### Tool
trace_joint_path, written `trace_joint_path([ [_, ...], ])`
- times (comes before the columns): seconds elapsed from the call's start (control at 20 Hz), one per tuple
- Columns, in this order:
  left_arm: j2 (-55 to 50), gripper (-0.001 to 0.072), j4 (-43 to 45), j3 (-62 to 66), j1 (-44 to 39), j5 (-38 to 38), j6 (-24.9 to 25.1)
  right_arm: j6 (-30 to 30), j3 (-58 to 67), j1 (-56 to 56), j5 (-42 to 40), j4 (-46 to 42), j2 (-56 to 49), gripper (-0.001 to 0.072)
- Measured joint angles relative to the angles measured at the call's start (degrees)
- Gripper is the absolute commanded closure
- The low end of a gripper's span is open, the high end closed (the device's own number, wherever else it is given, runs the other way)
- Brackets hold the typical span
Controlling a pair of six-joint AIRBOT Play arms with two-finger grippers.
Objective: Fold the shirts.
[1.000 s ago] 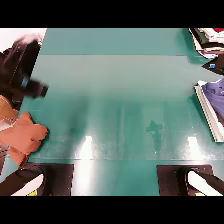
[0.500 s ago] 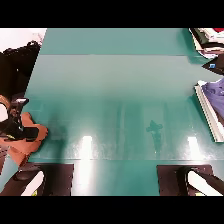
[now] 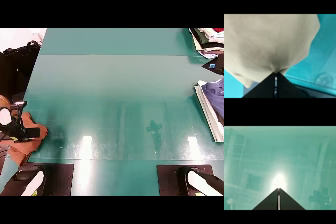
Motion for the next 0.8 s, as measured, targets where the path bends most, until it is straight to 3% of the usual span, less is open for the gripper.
trace_joint_path([
  [0.2, 0.2, 0.0686, -6.0, 16.2, 0.1, -0.8, 1.2, 0.0, 1.9, 0.0, -1.1, 0.2, 0.0, 0.0699],
  [0.5, 0.2, 0.0689, -29.4, 45.8, 0.0, 3.3, 5.9, 0.0, 9.2, 0.1, -3.6, 0.5, 0.0, 0.0698],
  [0.8, -2.8, 0.069, -45.8, 59.3, -0.5, 9.3, 10.2, 0.0, 13.5, 0.1, -4.4, 0.5, 0.0, 0.0699],
])
